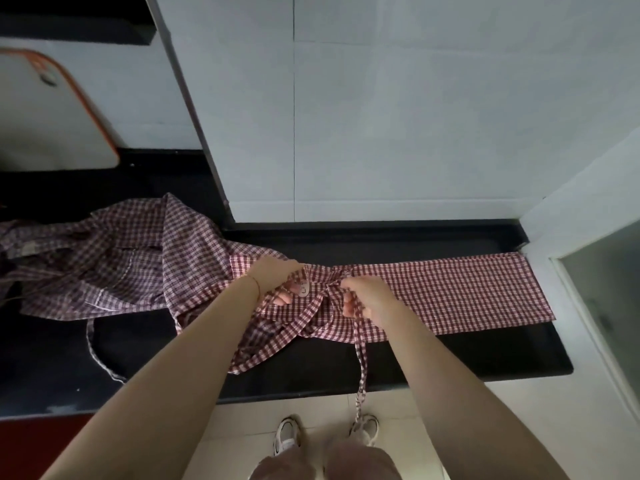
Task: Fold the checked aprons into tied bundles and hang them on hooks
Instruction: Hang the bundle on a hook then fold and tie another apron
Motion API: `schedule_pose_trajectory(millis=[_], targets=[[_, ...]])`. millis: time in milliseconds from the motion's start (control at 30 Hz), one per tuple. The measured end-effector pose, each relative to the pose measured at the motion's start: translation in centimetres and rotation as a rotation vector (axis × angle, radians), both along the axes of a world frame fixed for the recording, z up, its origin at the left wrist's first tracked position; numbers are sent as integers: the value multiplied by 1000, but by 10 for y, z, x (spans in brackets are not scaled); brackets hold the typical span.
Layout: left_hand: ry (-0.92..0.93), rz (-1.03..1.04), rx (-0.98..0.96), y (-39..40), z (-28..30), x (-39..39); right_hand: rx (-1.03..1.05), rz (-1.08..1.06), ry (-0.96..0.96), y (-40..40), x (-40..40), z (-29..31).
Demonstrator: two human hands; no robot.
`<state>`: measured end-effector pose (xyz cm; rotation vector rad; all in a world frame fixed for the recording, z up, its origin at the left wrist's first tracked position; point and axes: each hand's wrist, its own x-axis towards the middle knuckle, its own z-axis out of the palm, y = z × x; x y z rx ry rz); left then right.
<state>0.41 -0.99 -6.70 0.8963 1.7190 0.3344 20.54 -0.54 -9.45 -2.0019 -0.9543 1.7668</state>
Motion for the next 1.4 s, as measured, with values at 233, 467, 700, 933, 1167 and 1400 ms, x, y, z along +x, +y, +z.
schedule_pose_trajectory(millis=[233, 467, 700, 933, 1167, 1400], targets=[[494, -476, 43, -1, -6, -8, -193, 321, -94, 8, -2, 28], [577, -505, 613, -13, -20, 38, -53, 345, -173, 35, 8, 37], [626, -862, 205, -16, -74, 70, -47, 684, -490, 54, 40, 36], [643, -737, 203, -12, -86, 79, 686, 186, -1207, 98, 100, 47], [573, -243, 175, -22, -86, 82, 598, 555, -1067, 89, 77, 29], [426, -223, 128, -9, -65, 56, 313, 892, -772, 14, 24, -43]])
